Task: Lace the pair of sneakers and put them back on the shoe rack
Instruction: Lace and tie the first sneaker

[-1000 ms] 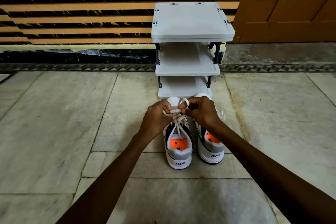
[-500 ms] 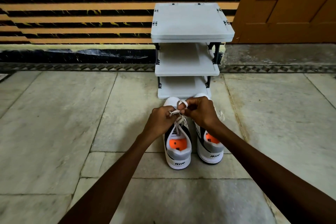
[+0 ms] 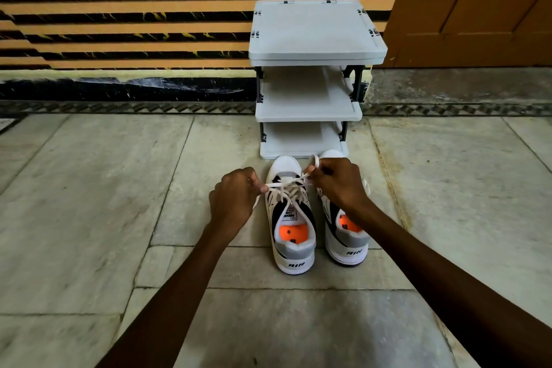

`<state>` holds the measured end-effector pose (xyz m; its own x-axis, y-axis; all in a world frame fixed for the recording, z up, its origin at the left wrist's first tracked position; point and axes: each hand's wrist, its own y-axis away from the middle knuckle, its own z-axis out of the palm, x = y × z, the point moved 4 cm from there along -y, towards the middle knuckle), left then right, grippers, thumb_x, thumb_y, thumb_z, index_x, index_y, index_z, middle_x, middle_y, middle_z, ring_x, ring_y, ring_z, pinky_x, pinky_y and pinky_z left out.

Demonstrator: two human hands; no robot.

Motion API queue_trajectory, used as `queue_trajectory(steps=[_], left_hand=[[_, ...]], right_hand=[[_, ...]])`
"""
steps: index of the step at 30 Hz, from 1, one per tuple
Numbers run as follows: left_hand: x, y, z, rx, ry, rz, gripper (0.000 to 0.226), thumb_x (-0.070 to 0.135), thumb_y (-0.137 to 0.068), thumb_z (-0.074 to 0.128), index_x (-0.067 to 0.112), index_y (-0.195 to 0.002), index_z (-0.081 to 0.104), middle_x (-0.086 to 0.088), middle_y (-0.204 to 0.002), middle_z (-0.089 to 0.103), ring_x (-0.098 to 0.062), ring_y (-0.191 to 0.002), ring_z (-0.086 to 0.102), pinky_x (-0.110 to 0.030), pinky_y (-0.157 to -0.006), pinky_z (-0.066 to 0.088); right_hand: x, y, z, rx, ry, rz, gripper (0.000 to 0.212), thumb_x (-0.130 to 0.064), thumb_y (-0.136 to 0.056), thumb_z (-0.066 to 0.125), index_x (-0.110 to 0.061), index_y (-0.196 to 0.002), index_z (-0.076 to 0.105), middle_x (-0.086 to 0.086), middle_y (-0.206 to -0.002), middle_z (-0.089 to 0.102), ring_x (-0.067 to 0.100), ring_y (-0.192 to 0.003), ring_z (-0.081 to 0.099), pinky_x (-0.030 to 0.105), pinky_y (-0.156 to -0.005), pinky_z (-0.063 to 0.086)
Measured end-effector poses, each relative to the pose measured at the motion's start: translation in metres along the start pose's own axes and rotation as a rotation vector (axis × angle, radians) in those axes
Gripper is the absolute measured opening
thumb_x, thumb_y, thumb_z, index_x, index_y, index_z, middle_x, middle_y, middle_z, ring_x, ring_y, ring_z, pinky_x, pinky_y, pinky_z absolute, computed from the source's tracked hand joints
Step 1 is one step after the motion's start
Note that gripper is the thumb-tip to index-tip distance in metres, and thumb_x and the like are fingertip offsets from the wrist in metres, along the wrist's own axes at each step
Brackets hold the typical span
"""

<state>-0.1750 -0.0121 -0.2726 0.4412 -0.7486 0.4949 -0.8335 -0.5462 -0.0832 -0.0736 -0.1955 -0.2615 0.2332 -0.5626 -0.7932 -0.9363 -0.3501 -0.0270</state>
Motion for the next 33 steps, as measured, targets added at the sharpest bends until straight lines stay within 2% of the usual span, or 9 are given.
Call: queue_trajectory(steps=[3,7,11,14,17,19,26,30,33], left_hand=[[-0.017,0.001,-0.006,-0.057,-0.530,0.017,0.019,0.035,-0.087,0.065,0.020,-0.098,0.064,0.000,-0.097,0.065,-0.023,-0.088,0.064,-0.029,-0.067,0.035],[-0.039,0.004,0.005,-0.337,-0.733,-0.066,0.027,0.028,-0.087,0.063,0.019,-0.113,0.060,-0.001,-0.117,0.062,-0.021,-0.109,0.061,-0.029,-0.078,0.036],[-0.027,0.006,0.020,-0.344,-0.530,0.074,0.026,0.024,-0.086,0.062,0.019,-0.112,0.060,-0.005,-0.121,0.054,-0.025,-0.113,0.053,-0.035,-0.088,0.042],[-0.005,0.005,0.031,-0.342,-0.050,0.161,0.014,0.023,-0.089,0.060,0.021,-0.103,0.064,-0.004,-0.111,0.058,-0.024,-0.106,0.056,-0.038,-0.087,0.047],[0.016,0.007,0.044,-0.382,0.232,0.138,0.008,0.022,-0.089,0.060,0.020,-0.094,0.066,-0.003,-0.104,0.062,-0.021,-0.099,0.060,-0.037,-0.086,0.048],[0.021,0.009,0.051,-0.355,0.275,0.092,0.001,0.020,-0.086,0.063,0.020,-0.086,0.064,-0.005,-0.102,0.062,-0.020,-0.096,0.060,-0.038,-0.085,0.048],[0.015,0.011,0.053,-0.379,0.231,0.055,0.025,0.020,-0.080,0.070,0.031,-0.067,0.052,-0.004,-0.094,0.064,-0.018,-0.084,0.064,-0.034,-0.077,0.050],[0.011,0.011,0.047,-0.370,0.215,0.038,0.016,0.014,-0.078,0.072,0.021,-0.070,0.060,0.010,-0.070,0.060,-0.016,-0.077,0.063,-0.026,-0.067,0.043],[0.010,0.015,0.044,-0.342,0.224,0.040,0.008,0.013,-0.080,0.070,0.018,-0.077,0.064,0.014,-0.066,0.055,-0.011,-0.071,0.055,-0.024,-0.064,0.038]], right_hand=[[0.016,-0.001,-0.011,0.057,0.275,0.021,0.032,-0.021,-0.088,0.061,-0.010,-0.058,0.058,0.018,-0.063,0.064,0.031,-0.062,0.060,0.028,-0.056,0.039],[0.030,0.001,-0.014,-0.053,0.487,0.068,0.021,-0.018,-0.086,0.061,0.000,-0.079,0.068,0.021,-0.079,0.069,0.036,-0.076,0.066,0.029,-0.062,0.046],[0.025,0.000,-0.008,-0.004,0.571,0.031,0.022,-0.026,-0.088,0.064,-0.004,-0.089,0.068,0.019,-0.092,0.070,0.036,-0.085,0.066,0.029,-0.064,0.042],[0.013,0.002,-0.001,0.058,0.517,-0.109,0.024,-0.022,-0.084,0.067,-0.006,-0.102,0.067,0.017,-0.102,0.067,0.037,-0.089,0.066,0.034,-0.071,0.049],[0.009,0.008,0.024,-0.227,0.412,-0.182,0.016,-0.014,-0.080,0.067,-0.010,-0.095,0.070,0.016,-0.094,0.072,0.034,-0.086,0.068,0.036,-0.069,0.054],[0.013,0.014,0.038,-0.329,0.428,-0.169,0.012,-0.020,-0.078,0.068,-0.013,-0.087,0.072,0.013,-0.087,0.074,0.031,-0.080,0.069,0.039,-0.068,0.056],[0.016,0.022,0.042,-0.252,0.334,-0.141,0.023,-0.032,-0.073,0.077,-0.009,-0.067,0.074,0.012,-0.064,0.071,0.021,-0.059,0.062,0.030,-0.055,0.045],[0.017,0.031,0.047,-0.241,0.262,-0.116,0.019,-0.031,-0.071,0.079,-0.012,-0.073,0.077,0.010,-0.070,0.074,0.021,-0.065,0.065,0.030,-0.059,0.045],[0.020,0.035,0.047,-0.216,0.243,-0.139,0.021,-0.031,-0.077,0.075,-0.010,-0.074,0.076,0.010,-0.070,0.074,0.021,-0.067,0.067,0.034,-0.062,0.051]])
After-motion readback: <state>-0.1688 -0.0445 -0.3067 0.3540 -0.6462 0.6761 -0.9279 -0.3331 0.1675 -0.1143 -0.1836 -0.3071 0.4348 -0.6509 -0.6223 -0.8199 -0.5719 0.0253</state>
